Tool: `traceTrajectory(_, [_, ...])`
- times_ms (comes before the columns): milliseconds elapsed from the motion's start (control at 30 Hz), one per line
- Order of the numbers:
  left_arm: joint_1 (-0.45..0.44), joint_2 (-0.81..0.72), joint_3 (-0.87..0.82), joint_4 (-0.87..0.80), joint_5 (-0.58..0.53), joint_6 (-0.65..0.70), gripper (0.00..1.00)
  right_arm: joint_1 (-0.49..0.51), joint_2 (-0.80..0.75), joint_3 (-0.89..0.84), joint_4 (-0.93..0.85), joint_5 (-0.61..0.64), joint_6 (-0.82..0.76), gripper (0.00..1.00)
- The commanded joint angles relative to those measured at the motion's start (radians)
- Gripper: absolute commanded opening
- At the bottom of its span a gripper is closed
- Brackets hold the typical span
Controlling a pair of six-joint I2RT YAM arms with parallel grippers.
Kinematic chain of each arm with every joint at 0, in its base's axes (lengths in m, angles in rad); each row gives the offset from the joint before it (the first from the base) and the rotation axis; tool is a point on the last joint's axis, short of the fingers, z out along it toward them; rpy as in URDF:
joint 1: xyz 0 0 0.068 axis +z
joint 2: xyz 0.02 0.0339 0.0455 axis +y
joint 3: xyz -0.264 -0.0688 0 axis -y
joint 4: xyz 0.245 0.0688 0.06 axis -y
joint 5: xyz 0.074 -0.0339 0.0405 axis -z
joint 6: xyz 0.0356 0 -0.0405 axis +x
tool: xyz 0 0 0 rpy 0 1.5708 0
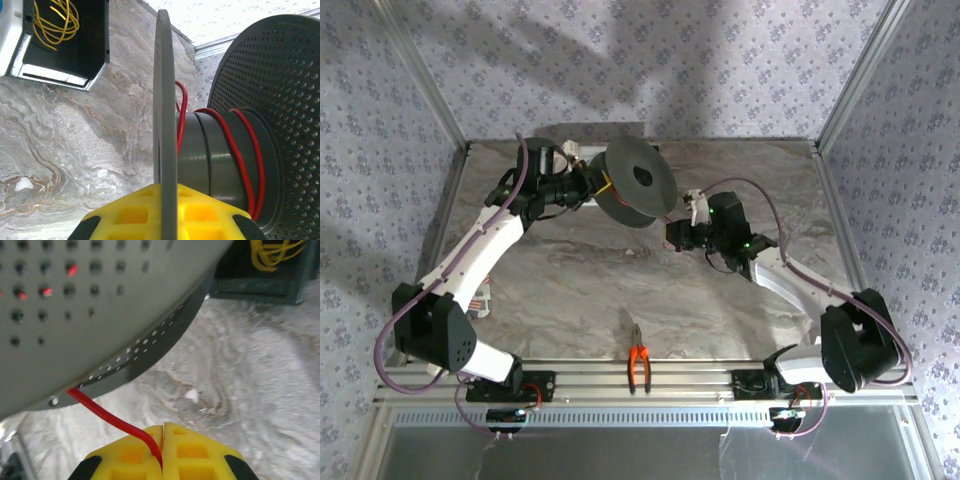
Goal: Wrap the cables
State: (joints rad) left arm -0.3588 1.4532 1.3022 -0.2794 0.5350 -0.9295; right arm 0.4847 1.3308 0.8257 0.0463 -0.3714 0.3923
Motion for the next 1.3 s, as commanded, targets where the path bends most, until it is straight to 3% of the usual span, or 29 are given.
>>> traceTrajectory(0, [0.041,-0.065,0.041,0.209,0.074,-0.052,0.00,-0.006,-0.045,-0.032,-0.260,0.336,-0.050,0.00])
traceTrajectory(267, [0.003,-0.041,0.045,0.213,0.119,-0.048,0.00,0.053,-0.156,-0.065,-0.193,0.667,-0.109,0.00])
traceTrajectory(700, [-0.078,0.028,0.096,0.279,0.201,-0.106,0.00,0.200,-0.091,-0.053,-0.080,1.129,-0.341,0.00])
traceTrajectory(867, [-0.090,0.034,0.102,0.273,0.214,-0.109,0.00,0.221,-0.087,-0.084,0.031,1.233,-0.463,0.00])
traceTrajectory(933, [-0.094,0.036,0.101,0.275,0.214,-0.111,0.00,0.216,-0.086,-0.089,0.043,1.202,-0.484,0.00])
traceTrajectory(1033, [-0.095,0.040,0.101,0.273,0.206,-0.112,0.00,0.181,-0.129,-0.092,0.007,0.965,-0.464,0.02])
traceTrajectory(1167, [-0.092,0.051,0.113,0.262,0.183,-0.105,0.00,0.119,-0.202,-0.093,-0.041,0.623,-0.406,0.25])
traceTrajectory(1267, [-0.091,0.060,0.131,0.249,0.165,-0.098,0.00,0.102,-0.227,-0.082,-0.097,0.493,-0.384,0.39])
